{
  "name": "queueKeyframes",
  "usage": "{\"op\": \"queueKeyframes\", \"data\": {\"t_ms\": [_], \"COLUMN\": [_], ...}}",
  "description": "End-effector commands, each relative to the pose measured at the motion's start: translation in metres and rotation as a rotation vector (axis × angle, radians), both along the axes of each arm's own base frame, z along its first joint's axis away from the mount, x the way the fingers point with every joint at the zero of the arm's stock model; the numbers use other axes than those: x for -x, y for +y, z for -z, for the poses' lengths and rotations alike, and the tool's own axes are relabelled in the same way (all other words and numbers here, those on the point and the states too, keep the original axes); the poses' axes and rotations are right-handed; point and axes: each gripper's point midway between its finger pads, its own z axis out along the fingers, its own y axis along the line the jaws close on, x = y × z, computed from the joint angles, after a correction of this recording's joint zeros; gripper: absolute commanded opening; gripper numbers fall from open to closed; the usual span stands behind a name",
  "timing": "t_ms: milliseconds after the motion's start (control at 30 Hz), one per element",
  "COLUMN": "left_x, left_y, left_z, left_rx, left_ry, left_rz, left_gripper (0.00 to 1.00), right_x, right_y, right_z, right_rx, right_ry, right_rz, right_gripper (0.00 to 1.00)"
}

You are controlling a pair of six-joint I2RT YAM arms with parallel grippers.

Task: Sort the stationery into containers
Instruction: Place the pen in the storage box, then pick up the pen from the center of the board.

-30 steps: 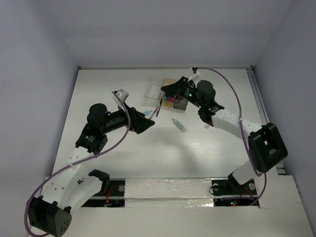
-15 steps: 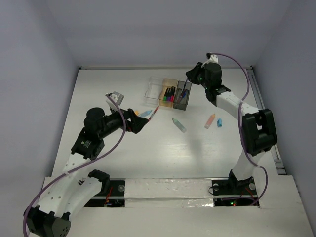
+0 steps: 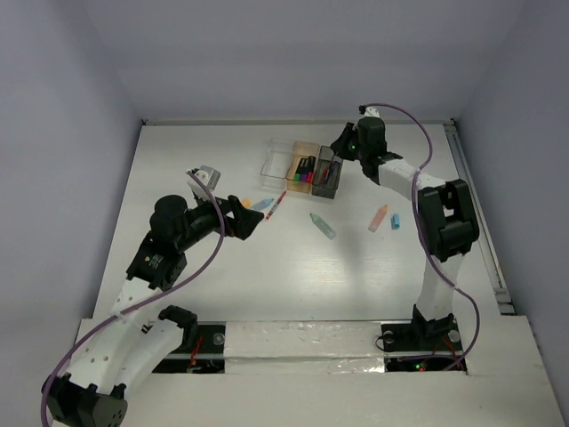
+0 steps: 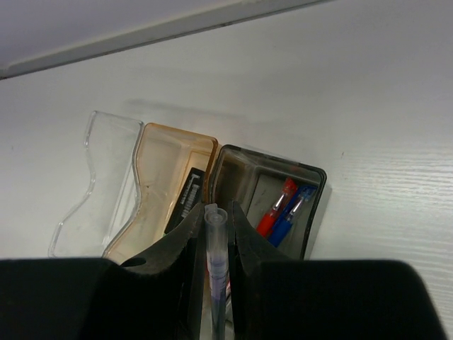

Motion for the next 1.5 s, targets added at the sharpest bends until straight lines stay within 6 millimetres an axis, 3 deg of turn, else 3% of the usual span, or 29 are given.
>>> {"op": "queueKeyframes", "data": {"t_ms": [0,100,167,200,267,433,567,633,700,733,800,867,900,967,1033,1167,1200,1267,1467], "left_x": [-0.003,-0.005,-0.005,-0.005,-0.005,-0.005,-0.008,-0.008,-0.010,-0.010,-0.012,-0.014,-0.014,-0.016,-0.018,-0.016,-0.016,-0.016,-0.012], "left_y": [0.000,0.002,0.002,0.001,0.001,0.000,0.005,0.006,0.010,0.011,0.016,0.022,0.026,0.031,0.036,0.037,0.037,0.037,0.036], "left_z": [-0.012,-0.012,-0.011,-0.011,-0.011,-0.009,-0.010,-0.012,-0.014,-0.015,-0.017,-0.021,-0.024,-0.025,-0.026,-0.029,-0.029,-0.029,-0.033], "left_rx": [0.004,0.005,0.005,0.005,0.005,0.010,0.013,0.014,0.014,0.014,0.014,0.015,0.017,0.016,0.016,0.020,0.020,0.022,0.032], "left_ry": [-0.047,-0.046,-0.044,-0.043,-0.041,-0.032,-0.033,-0.041,-0.049,-0.052,-0.060,-0.078,-0.088,-0.091,-0.097,-0.104,-0.104,-0.107,-0.117], "left_rz": [0.002,-0.007,-0.006,-0.004,0.000,0.008,-0.011,-0.018,-0.039,-0.045,-0.070,-0.105,-0.125,-0.152,-0.180,-0.182,-0.182,-0.180,-0.170], "left_gripper": [0.99,0.99,0.99,0.99,0.99,0.99,0.99,0.99,0.99,0.99,0.99,0.98,0.98,0.97,0.96,0.94,0.94,0.94,0.94], "right_x": [-0.007,-0.006,-0.005,-0.004,-0.003,0.002,0.010,0.022,0.041,0.049,0.073,0.091,0.111,0.126,0.142,0.150,0.150,0.149,0.137], "right_y": [0.010,0.014,0.014,0.014,0.013,0.013,0.008,0.016,0.033,0.041,0.067,0.085,0.102,0.117,0.134,0.148,0.145,0.153,0.160], "right_z": [-0.019,-0.012,-0.008,-0.011,-0.019,-0.045,-0.063,-0.078,-0.083,-0.082,-0.071,-0.067,-0.050,-0.041,-0.028,-0.007,0.008,0.011,0.054], "right_rx": [-0.057,-0.066,-0.064,-0.068,-0.062,-0.040,-0.024,-0.019,0.003,0.011,0.041,0.050,0.081,0.107,0.140,0.225,0.264,0.282,0.334], "right_ry": [-0.033,0.002,0.021,0.017,0.005,-0.013,-0.038,-0.071,-0.084,-0.083,-0.064,-0.056,-0.013,0.000,0.022,0.067,0.103,0.107,0.185], "right_rz": [-0.028,-0.041,-0.044,-0.043,-0.044,-0.071,-0.073,-0.100,-0.154,-0.178,-0.251,-0.301,-0.342,-0.365,-0.374,-0.315,-0.280,-0.267,-0.203], "right_gripper": [0.00,0.00,0.13,0.29,0.46,0.64,0.65,0.59,0.42,0.27,0.05,0.01,0.01,0.02,0.10,0.39,0.47,0.52,0.54]}}
